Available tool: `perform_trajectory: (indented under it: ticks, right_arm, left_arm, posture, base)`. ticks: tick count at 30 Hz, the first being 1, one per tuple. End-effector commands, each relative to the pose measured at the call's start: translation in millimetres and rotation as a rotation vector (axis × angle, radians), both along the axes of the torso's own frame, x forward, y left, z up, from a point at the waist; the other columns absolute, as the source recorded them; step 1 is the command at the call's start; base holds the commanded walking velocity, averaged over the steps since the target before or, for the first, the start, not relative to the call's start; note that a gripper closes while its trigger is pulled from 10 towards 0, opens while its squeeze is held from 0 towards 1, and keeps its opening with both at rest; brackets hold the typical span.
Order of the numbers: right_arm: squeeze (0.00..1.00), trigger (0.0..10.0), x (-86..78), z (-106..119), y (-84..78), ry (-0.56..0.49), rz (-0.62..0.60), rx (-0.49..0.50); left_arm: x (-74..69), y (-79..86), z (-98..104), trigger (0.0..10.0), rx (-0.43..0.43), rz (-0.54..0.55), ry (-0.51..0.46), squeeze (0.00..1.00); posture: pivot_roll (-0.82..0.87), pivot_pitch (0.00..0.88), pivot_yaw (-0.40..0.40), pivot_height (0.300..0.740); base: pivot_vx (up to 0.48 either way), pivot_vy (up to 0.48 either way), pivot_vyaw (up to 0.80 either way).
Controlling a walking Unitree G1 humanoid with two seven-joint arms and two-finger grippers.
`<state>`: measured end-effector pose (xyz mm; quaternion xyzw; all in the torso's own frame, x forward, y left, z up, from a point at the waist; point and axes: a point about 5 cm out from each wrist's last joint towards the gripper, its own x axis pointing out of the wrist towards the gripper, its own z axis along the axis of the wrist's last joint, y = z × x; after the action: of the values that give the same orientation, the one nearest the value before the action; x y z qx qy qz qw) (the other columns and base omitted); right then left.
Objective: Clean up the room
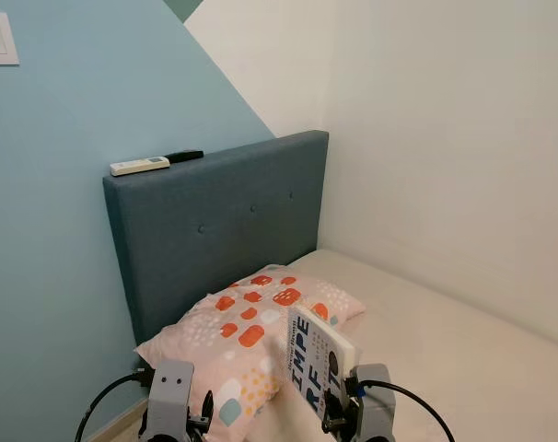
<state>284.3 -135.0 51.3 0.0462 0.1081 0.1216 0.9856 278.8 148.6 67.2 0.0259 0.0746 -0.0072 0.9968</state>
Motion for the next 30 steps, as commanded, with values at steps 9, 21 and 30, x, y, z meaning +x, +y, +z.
perform_trajectory:
  ticks: [9, 21, 30]
  right_arm:
    - [0.00, 10.0, 0.6, 2.5, 0.7, -0.011, 0.001, 0.014]
    - [0.00, 10.0, -0.1, 1.9, 1.2, -0.010, 0.007, 0.016]
    - [0.00, 10.0, -0.5, 1.2, 1.9, -0.009, 0.008, 0.014]
  left_arm:
    - [-1.6, 2.1, -4.8, 10.0, -0.013, 0.009, 0.022, 0.00]
    - [-2.3, 1.1, -3.5, 10.0, -0.035, -0.006, 0.014, 0.00]
    - [-2.0, 1.7, -3.8, 10.0, -0.010, -0.002, 0.007, 0.00]
  posture:
    - [0.03, 0.084, -0.034, 0.740]
    - [0.03, 0.079, -0.035, 0.740]
    - [0.03, 0.072, -0.034, 0.740]
  base:
    - [0.000, 0.000, 0.00]
    - [0.275, 0.000, 0.00]
    - [0.000, 0.000, 0.00]
